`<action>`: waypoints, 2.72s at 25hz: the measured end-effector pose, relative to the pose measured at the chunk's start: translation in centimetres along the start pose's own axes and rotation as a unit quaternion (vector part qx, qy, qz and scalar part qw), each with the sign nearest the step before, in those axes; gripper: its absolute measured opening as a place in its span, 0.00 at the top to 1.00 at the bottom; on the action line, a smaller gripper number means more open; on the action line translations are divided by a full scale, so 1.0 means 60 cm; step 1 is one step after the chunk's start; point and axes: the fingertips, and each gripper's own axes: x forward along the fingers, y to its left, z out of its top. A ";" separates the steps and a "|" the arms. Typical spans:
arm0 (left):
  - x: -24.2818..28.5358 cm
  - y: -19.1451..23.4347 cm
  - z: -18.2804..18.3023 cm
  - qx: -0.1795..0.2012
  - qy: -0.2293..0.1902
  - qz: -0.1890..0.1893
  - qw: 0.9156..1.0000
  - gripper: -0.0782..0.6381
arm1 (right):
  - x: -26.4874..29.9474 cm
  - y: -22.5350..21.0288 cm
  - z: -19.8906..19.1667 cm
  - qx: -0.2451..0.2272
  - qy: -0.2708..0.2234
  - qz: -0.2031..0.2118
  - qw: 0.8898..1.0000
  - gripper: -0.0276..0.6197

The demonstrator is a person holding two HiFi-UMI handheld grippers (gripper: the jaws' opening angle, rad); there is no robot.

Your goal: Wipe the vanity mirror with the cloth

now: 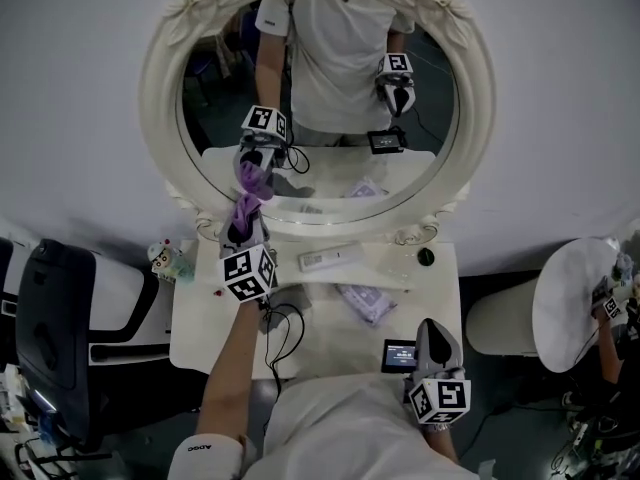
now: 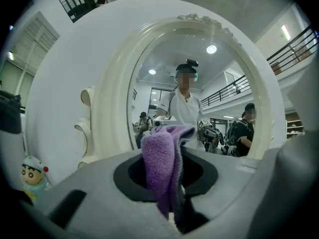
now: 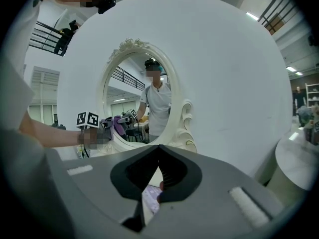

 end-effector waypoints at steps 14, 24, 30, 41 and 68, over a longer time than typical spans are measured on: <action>0.013 -0.330 -0.096 0.056 0.036 -0.194 0.979 0.76 | -0.057 -0.076 -0.021 0.010 0.003 -0.066 0.998 0.95; 0.043 -0.459 -0.167 0.045 0.067 -0.260 0.962 0.76 | -0.132 -0.143 -0.041 0.028 0.017 -0.161 0.986 0.95; 0.058 -0.419 -0.174 0.062 0.080 -0.248 0.963 0.76 | -0.119 -0.136 -0.041 0.023 0.020 -0.152 0.988 0.95; 0.052 -0.249 -0.190 0.071 0.109 -0.174 0.976 0.76 | -0.063 -0.072 -0.026 0.001 0.018 -0.093 0.996 0.95; -0.118 -0.008 -0.079 0.001 0.046 -0.189 0.981 0.76 | -0.067 0.142 -0.054 0.036 0.014 -0.101 0.994 0.95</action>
